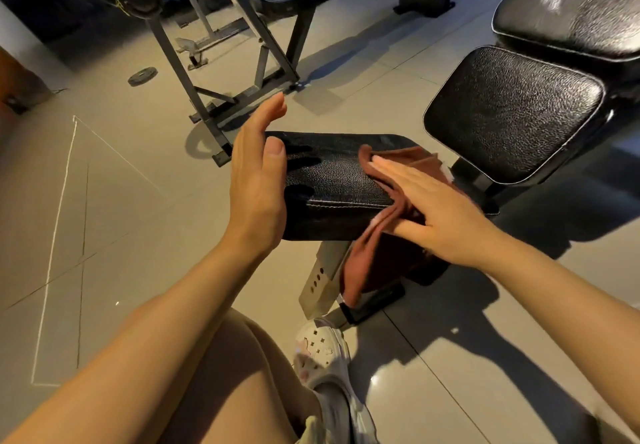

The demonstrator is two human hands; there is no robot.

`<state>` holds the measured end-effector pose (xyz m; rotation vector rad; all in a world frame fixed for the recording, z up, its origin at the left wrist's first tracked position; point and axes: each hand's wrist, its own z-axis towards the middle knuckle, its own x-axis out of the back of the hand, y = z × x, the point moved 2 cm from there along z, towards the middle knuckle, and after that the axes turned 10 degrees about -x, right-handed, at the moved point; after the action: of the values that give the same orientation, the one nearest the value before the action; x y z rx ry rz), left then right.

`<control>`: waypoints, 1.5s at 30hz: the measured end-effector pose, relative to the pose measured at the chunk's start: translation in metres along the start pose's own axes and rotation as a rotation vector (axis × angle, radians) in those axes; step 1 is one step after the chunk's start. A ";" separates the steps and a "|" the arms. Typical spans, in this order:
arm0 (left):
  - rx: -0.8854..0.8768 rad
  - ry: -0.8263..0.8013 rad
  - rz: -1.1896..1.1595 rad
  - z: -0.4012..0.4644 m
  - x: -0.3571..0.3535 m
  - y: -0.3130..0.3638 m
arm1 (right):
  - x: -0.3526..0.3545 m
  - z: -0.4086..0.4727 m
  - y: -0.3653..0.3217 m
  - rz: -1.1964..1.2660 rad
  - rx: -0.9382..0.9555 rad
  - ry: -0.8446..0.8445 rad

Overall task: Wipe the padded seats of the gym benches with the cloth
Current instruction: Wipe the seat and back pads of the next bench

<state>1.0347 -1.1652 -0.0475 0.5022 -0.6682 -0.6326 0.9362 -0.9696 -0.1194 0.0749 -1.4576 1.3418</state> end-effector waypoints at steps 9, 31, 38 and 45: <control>0.056 0.038 -0.029 0.002 -0.001 -0.001 | -0.008 0.013 -0.031 -0.090 -0.004 0.074; -0.025 0.035 0.160 -0.002 -0.004 0.015 | 0.039 -0.022 0.133 -0.213 -0.193 -0.202; -0.013 0.054 0.120 -0.002 -0.004 0.011 | 0.025 -0.026 0.098 -0.173 -0.172 -0.055; -0.009 0.036 0.061 0.000 -0.004 0.007 | -0.002 0.015 -0.025 -0.112 0.077 0.004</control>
<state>1.0350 -1.1576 -0.0454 0.4821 -0.6441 -0.5681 0.9443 -0.9905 -0.1004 0.2011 -1.3775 1.3058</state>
